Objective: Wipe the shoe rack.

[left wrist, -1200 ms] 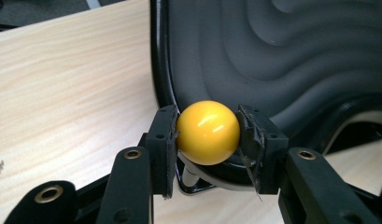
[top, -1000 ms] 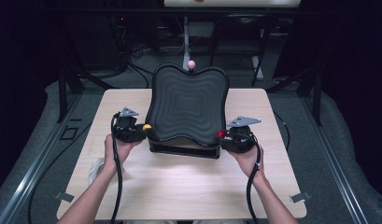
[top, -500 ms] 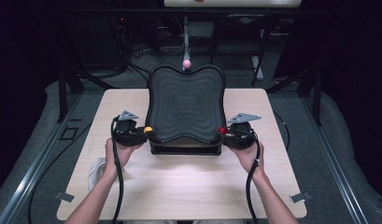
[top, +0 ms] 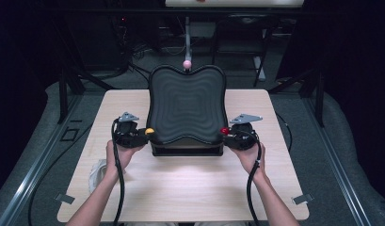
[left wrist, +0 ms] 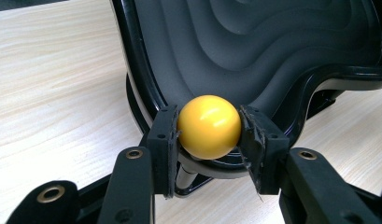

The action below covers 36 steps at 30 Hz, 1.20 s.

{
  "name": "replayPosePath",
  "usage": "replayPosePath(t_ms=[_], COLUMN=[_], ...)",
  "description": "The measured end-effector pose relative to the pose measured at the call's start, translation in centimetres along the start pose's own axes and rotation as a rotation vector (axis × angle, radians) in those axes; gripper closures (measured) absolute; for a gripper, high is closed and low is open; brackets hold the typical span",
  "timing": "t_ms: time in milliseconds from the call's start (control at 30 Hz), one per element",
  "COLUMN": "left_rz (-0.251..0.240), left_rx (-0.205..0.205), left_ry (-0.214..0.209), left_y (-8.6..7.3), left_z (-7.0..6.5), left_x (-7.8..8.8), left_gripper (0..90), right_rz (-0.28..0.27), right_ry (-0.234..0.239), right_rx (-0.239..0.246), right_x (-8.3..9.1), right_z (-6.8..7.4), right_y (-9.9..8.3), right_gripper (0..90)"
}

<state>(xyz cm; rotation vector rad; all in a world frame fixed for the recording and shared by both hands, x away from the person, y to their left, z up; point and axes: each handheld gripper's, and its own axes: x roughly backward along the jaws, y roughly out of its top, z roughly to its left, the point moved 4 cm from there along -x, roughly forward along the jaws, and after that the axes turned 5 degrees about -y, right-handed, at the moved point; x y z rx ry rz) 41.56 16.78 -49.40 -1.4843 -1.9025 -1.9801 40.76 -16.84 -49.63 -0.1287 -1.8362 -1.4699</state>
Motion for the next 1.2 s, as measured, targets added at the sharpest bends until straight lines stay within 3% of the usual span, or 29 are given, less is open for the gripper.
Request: replayPosePath(t_ms=[233,333,533,667,767,967,1033,1200], left_rz=[0.003,0.01,0.009,0.016,0.034,0.093,0.1,0.082], left_rx=[0.007,-0.001,0.012,0.028,0.036,0.039,0.061,0.026], left_ry=[-0.009,0.001,0.009,0.007,0.013,0.019,0.009,0.02], left_y=[0.1,0.2,0.0,-1.1,-2.1,-5.1,-5.8,-6.1], left_z=[0.2,0.2,0.6,0.5,0.3,-0.3,-0.3,-0.6], left_x=[0.0,0.3,2.3,3.6,4.1,4.1,3.8,3.3], left_gripper=[59.3,56.6,30.8,15.3,7.6,0.8,0.4,0.0], right_rz=[0.005,0.025,0.006,0.02,0.068,0.108,0.12,0.116], right_ry=[-0.003,-0.01,-0.032,-0.032,-0.029,-0.04,-0.041,-0.062], right_rx=[0.0,-0.004,-0.029,-0.039,-0.043,-0.062,-0.076,-0.07], right_x=[-0.1,-0.2,1.6,3.2,4.0,5.1,5.2,5.1], right_z=[0.2,0.1,-0.3,-0.5,-0.7,-1.0,-1.1,-1.7], right_y=[0.0,-0.1,-0.1,-0.7,-1.6,-3.6,-4.3,-4.9], right_gripper=[58.2,49.1,20.1,12.4,5.3,0.0,0.0,0.0])
